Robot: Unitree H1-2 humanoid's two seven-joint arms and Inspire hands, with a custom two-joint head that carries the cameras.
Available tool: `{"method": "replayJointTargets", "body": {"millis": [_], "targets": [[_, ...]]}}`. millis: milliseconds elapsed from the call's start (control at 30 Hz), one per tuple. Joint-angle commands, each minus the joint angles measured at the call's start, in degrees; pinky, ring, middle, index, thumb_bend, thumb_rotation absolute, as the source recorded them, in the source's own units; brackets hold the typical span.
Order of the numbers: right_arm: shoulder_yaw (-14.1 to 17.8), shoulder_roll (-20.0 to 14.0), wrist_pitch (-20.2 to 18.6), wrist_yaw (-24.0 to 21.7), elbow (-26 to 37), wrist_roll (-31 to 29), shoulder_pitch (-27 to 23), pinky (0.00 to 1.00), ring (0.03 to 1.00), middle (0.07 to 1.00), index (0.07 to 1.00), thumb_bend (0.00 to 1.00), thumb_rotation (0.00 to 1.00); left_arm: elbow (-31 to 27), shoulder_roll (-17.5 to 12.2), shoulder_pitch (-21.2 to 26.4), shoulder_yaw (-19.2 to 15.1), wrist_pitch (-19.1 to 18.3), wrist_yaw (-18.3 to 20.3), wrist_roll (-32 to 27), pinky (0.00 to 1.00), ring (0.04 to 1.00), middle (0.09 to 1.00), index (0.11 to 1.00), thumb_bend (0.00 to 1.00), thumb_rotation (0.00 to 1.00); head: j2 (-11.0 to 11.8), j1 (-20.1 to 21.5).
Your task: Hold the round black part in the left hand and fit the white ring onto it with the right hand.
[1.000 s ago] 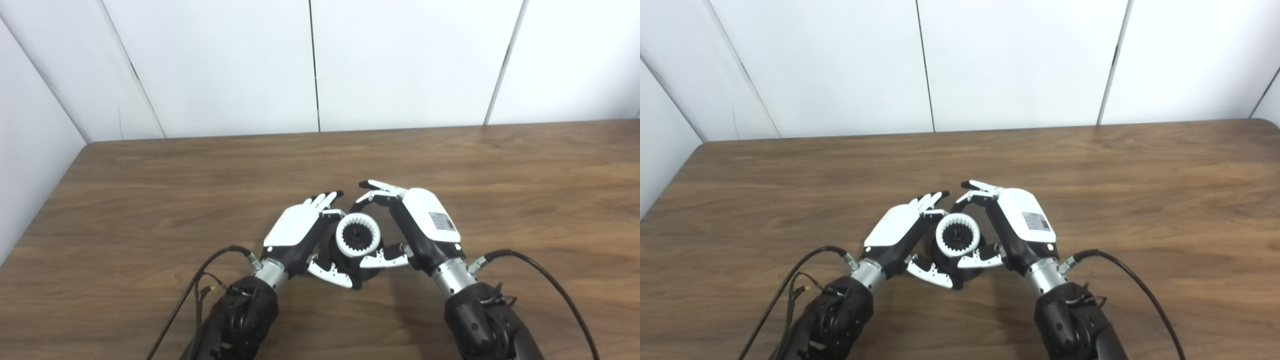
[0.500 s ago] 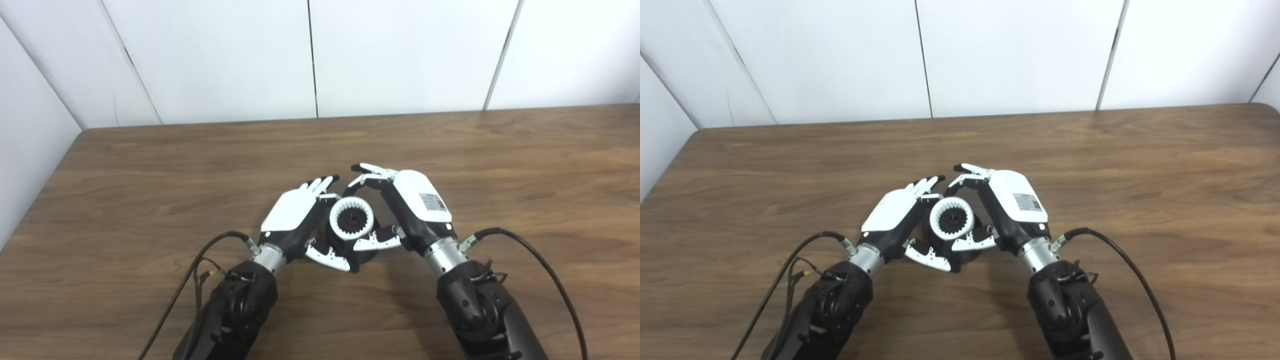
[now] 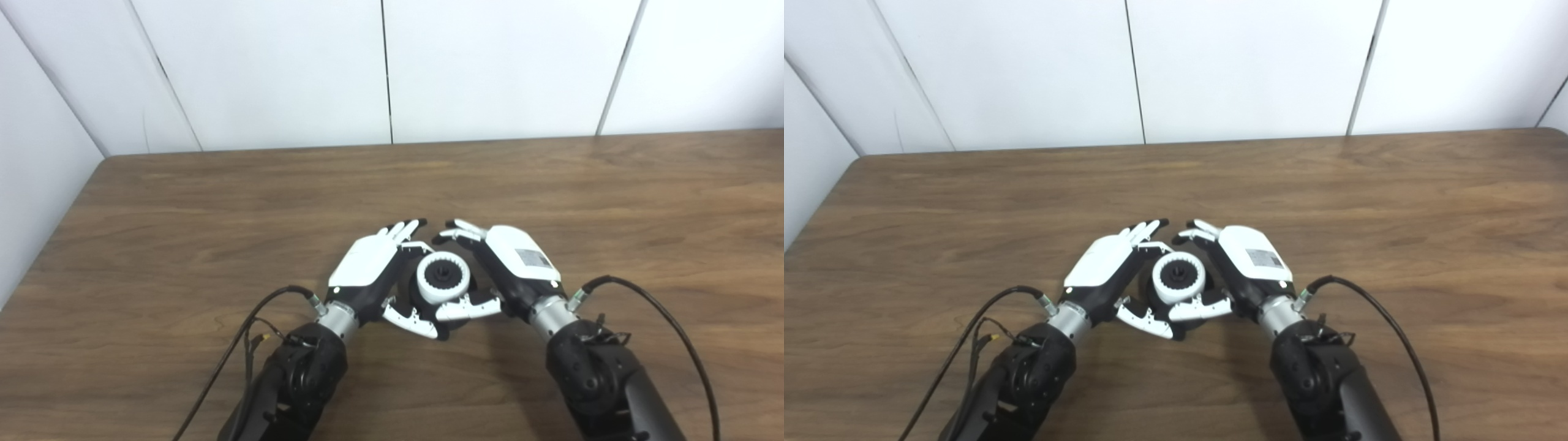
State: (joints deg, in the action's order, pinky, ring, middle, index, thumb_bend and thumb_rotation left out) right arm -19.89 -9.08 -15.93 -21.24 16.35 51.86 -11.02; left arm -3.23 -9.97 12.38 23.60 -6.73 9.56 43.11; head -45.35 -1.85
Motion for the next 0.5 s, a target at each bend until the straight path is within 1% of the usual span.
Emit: {"method": "replayJointTargets", "body": {"millis": [0, 100, 300, 467], "targets": [[0.29, -0.6, -1.06, -2.04, 3.02, 0.19, -2.11, 0.94, 0.984, 0.999, 0.997, 1.0, 0.55, -1.59, -0.5, 1.07, -0.28, 0.81, 0.38, -0.21, 1.0, 1.0, 1.0, 0.609, 0.96, 0.33, -0.11, -0.03], [0.4, -2.05, -1.84, -4.2, 3.94, 0.51, -2.11, 0.93, 0.997, 1.0, 1.0, 1.0, 0.54, -1.63, -0.84, 1.22, -0.36, 0.9, 0.42, -0.18, 1.0, 1.0, 1.0, 0.612, 0.95, 0.31, -0.15, -0.02], [1.05, -3.72, -2.73, -6.53, 5.6, 0.23, -1.65, 0.92, 1.0, 1.0, 1.0, 1.0, 0.52, -1.95, -1.07, 1.31, -0.44, 0.63, 0.57, 0.25, 1.0, 1.0, 1.0, 0.615, 0.93, 0.29, -0.22, 0.26], [2.15, -5.73, -2.31, -7.87, 6.55, -1.21, -0.89, 0.92, 1.0, 1.0, 1.0, 1.0, 0.49, -1.65, -1.18, 1.43, -0.57, 0.87, 0.35, 0.16, 1.0, 1.0, 1.0, 0.613, 0.93, 0.27, -0.14, 0.34]]}}
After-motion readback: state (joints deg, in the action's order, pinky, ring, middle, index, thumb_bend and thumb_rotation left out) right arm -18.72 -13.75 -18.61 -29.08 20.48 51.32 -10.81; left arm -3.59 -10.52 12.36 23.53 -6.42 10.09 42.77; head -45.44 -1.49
